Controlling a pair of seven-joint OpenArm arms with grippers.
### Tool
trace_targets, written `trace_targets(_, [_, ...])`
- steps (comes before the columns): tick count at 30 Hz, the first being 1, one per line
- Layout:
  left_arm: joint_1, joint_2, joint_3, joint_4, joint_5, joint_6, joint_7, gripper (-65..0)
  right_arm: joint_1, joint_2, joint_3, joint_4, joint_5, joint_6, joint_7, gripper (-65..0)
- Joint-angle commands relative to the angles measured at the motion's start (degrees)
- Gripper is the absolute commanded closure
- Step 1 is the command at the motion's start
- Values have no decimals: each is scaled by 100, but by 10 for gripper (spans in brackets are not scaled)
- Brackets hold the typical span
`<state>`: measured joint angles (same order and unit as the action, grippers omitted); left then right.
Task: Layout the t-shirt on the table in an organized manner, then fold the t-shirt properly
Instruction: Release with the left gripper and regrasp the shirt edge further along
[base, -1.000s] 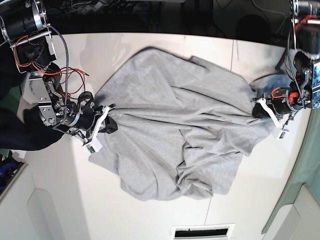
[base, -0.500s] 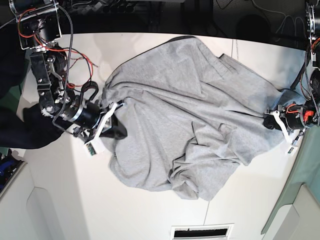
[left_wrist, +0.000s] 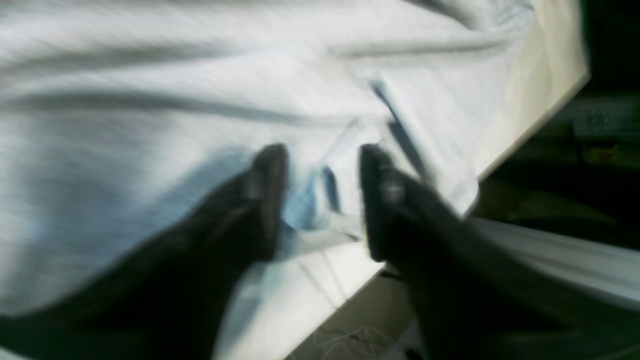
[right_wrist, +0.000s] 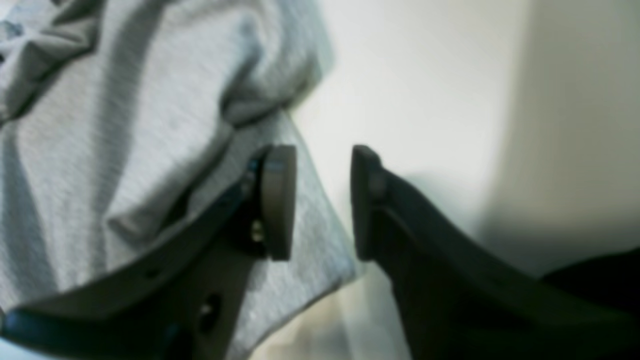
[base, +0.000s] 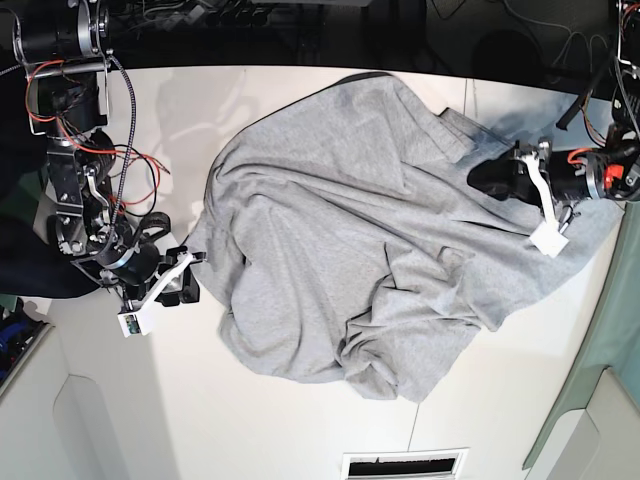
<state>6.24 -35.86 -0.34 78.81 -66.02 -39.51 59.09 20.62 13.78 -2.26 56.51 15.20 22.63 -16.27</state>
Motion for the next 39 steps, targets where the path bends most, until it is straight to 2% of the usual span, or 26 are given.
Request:
trace_targets(1, [55, -111, -52, 109, -109, -49, -37, -317, 153, 31, 26, -4, 63, 20, 212, -216])
trace_targets(9, [621, -76, -52, 354, -105, -49, -63, -316, 146, 33, 26, -229, 66, 31, 317, -216])
trace_targets(13, [614, 131, -52, 352, -50, -49, -140, -316, 146, 31, 26, -229, 66, 31, 350, -216])
trace_targets(21, [614, 599, -52, 352, 1178, -49, -809, -316, 142, 33, 26, -229, 66, 31, 343, -216])
trace_targets(28, [616, 778, -52, 352, 1620, 52, -1178, -311, 142, 31, 26, -229, 68, 31, 343, -216])
trace_targets(29, [614, 800, -52, 352, 1617, 52, -1220, -283, 142, 31, 26, -229, 70, 31, 345, -216])
trace_targets(32, [614, 857, -52, 352, 1615, 52, -1344, -99, 142, 31, 26, -229, 107, 31, 343, -215])
trace_targets(34, [614, 903, -52, 352, 1613, 50, -1390, -19, 142, 31, 26, -229, 160, 31, 343, -215])
trace_targets(39, [612, 949, -55, 354, 1578, 48, -1397, 0, 142, 31, 26, -229, 173, 31, 343, -215])
